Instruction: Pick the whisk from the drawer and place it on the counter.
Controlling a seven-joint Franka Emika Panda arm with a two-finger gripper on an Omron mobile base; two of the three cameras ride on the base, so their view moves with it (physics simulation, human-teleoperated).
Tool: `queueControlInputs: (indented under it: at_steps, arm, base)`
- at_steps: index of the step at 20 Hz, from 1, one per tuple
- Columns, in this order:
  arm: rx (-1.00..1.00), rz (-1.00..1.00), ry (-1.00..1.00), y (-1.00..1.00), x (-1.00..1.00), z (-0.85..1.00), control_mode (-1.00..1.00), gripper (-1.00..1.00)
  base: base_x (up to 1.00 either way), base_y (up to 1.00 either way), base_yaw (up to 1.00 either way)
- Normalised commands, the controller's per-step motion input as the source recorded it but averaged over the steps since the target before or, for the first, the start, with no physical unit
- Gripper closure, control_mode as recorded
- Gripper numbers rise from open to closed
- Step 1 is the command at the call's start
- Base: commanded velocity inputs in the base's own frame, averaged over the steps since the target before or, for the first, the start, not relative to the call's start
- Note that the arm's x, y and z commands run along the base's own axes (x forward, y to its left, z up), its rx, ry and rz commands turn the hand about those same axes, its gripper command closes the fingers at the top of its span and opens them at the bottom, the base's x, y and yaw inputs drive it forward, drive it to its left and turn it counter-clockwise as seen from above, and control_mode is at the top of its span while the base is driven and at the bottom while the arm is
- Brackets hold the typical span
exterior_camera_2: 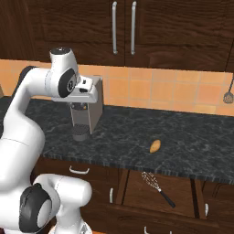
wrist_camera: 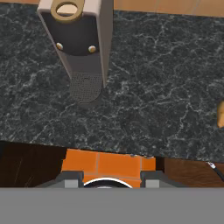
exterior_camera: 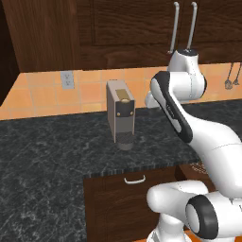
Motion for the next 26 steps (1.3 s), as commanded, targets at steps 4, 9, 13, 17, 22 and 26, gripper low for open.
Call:
queueControlInputs:
  at_steps: [4, 9, 13, 17, 22, 26]
  arm:
    - [0.01, -0.05, -0.05, -0.19, -0.36, 0.0, -1.0, -1.0]
    - [0.11, -0.27, -0.09, -0.81, -0.74, 0.0, -1.0, -1.0]
    - [0.13, -0.32, -0.03, -0.98, -0.55, 0.0, -1.0, -1.0]
    - [0.14, -0.35, 0.0, -1.0, -0.43, 0.0, -1.0, -1.0]
    - [0.16, -0.36, 0.0, -1.0, -0.54, 0.0, -1.0, -1.0]
    - [0.17, -0.36, 0.0, -1.0, -0.5, -0.09, -1.0, -1.0]
  base:
    - [0.0, 0.0, 0.0]
    - [0.0, 0.0, 0.0]
    - [0.0, 0.0, 0.0]
    - [0.0, 0.0, 0.0]
    - [0.0, 0.0, 0.0]
    - [0.0, 0.0, 0.0]
